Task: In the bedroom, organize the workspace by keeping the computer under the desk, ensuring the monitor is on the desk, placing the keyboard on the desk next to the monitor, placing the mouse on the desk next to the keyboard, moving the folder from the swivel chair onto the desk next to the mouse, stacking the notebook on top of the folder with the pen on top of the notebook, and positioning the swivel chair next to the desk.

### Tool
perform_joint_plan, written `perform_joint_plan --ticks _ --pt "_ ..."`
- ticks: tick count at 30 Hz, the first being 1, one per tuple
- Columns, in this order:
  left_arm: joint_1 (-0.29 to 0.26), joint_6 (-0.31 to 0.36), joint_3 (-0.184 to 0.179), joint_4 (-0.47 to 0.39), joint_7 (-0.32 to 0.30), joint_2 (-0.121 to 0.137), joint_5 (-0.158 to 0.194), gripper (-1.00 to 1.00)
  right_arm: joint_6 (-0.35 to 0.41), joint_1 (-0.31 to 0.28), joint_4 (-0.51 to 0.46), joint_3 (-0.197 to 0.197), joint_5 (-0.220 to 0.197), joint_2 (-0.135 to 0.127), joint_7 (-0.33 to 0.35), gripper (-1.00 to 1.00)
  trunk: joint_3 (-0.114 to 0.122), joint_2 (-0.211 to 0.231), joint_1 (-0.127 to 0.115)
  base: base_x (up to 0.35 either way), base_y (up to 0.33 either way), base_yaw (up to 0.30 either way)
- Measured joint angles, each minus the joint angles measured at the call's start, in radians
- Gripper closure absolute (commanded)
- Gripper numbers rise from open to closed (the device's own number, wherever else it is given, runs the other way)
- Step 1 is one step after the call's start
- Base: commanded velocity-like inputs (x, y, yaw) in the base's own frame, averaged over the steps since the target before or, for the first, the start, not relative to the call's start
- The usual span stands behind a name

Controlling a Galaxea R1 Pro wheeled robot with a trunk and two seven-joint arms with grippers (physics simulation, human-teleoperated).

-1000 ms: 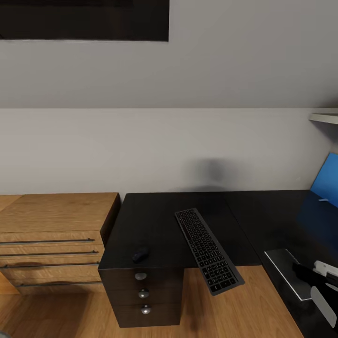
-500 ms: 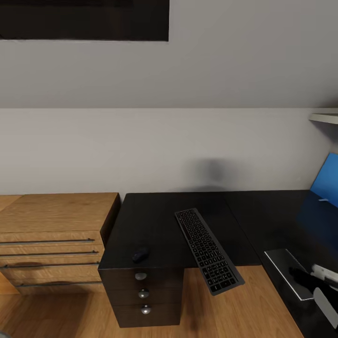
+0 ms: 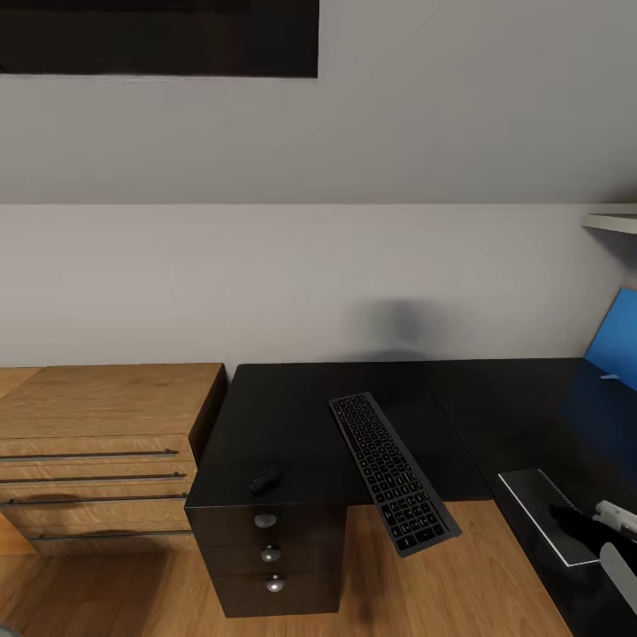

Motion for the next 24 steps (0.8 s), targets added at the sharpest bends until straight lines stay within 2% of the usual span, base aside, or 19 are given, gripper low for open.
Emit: perform_joint_plan --ticks 14,24 --pt "0.000 0.001 0.000 0.000 -0.003 0.001 0.001 -1.00 0.000 0.000 0.000 -0.017 -0.001 -0.001 0.001 -1.00 0.000 0.000 0.000 0.010 0.000 0.000" --pt "0.000 0.000 -0.001 0.000 -0.004 0.005 -0.001 -1.00 0.000 0.000 0.000 -0.018 -0.001 -0.001 0.001 -1.00 0.000 0.000 0.000 0.157 0.000 0.000"
